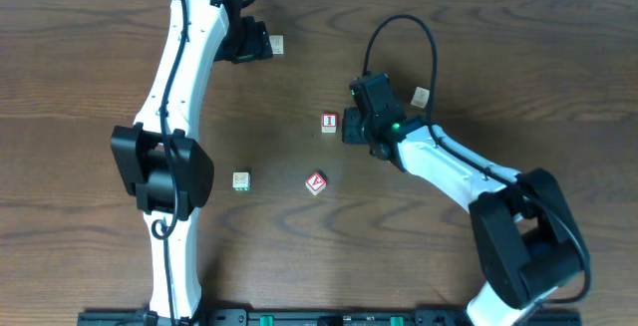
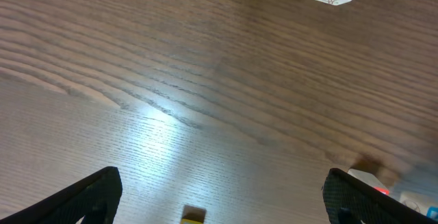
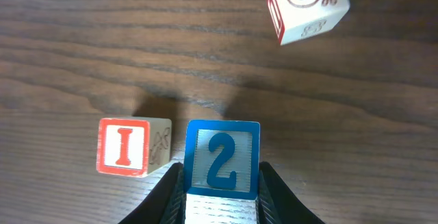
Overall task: Spell out Ai2
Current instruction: 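Lower the '2' block onto the table right of the 'I' block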
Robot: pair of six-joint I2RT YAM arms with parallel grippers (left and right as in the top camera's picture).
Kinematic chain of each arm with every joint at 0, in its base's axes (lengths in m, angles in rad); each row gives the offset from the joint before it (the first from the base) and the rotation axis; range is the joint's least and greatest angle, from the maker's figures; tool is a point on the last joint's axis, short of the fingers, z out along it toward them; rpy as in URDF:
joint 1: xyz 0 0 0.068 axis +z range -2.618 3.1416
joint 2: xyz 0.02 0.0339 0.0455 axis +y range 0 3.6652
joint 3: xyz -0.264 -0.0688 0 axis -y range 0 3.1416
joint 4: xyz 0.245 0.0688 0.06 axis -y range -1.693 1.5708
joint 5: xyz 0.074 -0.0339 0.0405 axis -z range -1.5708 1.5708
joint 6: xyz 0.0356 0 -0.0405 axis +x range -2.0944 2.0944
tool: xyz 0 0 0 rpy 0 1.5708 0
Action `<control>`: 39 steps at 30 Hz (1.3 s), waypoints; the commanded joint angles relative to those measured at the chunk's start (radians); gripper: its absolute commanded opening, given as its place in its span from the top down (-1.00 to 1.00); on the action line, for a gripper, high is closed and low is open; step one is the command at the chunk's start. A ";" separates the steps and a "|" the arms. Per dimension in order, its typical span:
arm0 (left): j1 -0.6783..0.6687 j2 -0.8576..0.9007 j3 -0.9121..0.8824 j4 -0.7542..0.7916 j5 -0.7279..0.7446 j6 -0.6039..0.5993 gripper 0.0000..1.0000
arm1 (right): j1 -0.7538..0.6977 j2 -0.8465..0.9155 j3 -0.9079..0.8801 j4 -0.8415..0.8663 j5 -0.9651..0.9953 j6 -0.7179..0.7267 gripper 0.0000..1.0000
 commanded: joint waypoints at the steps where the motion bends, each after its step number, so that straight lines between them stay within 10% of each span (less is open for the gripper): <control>1: 0.002 -0.020 0.018 -0.005 -0.013 0.007 -0.91 | 0.010 0.012 -0.002 0.019 0.019 0.010 0.97; 39: 0.002 -0.020 0.018 -0.009 -0.013 0.006 -0.91 | 0.027 0.066 -0.002 0.046 0.014 -0.043 0.95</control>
